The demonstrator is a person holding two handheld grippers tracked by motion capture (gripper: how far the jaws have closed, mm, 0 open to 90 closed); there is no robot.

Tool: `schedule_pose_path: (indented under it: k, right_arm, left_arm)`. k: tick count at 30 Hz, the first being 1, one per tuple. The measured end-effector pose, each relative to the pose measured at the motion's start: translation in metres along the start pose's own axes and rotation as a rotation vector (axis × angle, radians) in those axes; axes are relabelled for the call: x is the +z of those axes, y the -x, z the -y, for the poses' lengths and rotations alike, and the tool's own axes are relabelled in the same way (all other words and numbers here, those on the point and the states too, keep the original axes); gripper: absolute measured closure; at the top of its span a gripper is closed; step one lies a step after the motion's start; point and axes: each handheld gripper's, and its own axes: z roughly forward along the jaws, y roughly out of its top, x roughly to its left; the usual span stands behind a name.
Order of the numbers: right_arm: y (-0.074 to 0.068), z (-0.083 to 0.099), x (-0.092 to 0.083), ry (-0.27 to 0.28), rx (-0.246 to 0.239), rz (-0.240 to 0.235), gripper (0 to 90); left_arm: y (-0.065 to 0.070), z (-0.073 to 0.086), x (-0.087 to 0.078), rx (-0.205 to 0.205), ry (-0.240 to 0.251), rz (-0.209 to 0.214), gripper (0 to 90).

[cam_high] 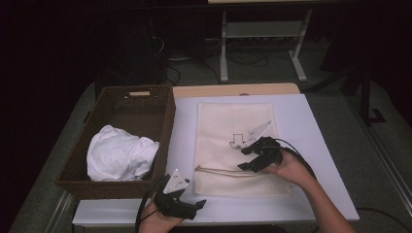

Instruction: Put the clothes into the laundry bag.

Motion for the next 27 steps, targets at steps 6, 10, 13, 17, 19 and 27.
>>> schedule_pose_path:
  k: [6,10,13,17,19,27]
  right_arm:
    - [0.004,0.000,0.015,-0.049,-0.013,-0.030,45.6]
    - [0.003,0.001,0.024,-0.085,-0.018,-0.047,52.0]
    - [0.001,0.000,0.030,-0.104,-0.032,-0.059,55.9]
    - [-0.003,-0.001,0.035,-0.107,-0.060,-0.053,60.5]
    - [-0.006,-0.004,0.037,-0.119,-0.095,-0.027,64.6]
    - [-0.003,-0.006,0.038,-0.120,-0.092,-0.029,80.7]
  left_arm:
    - [0.000,0.001,0.000,-0.004,-0.003,0.000,15.4]
    - [-0.001,0.001,0.001,-0.005,-0.006,0.000,15.4]
    - [-0.001,0.001,0.001,-0.005,-0.006,-0.001,15.4]
    - [-0.001,0.001,0.001,-0.006,-0.007,-0.002,15.4]
    - [-0.001,0.001,0.003,-0.006,-0.011,-0.002,15.5]
    - [0.001,0.000,0.005,-0.004,-0.014,-0.001,15.6]
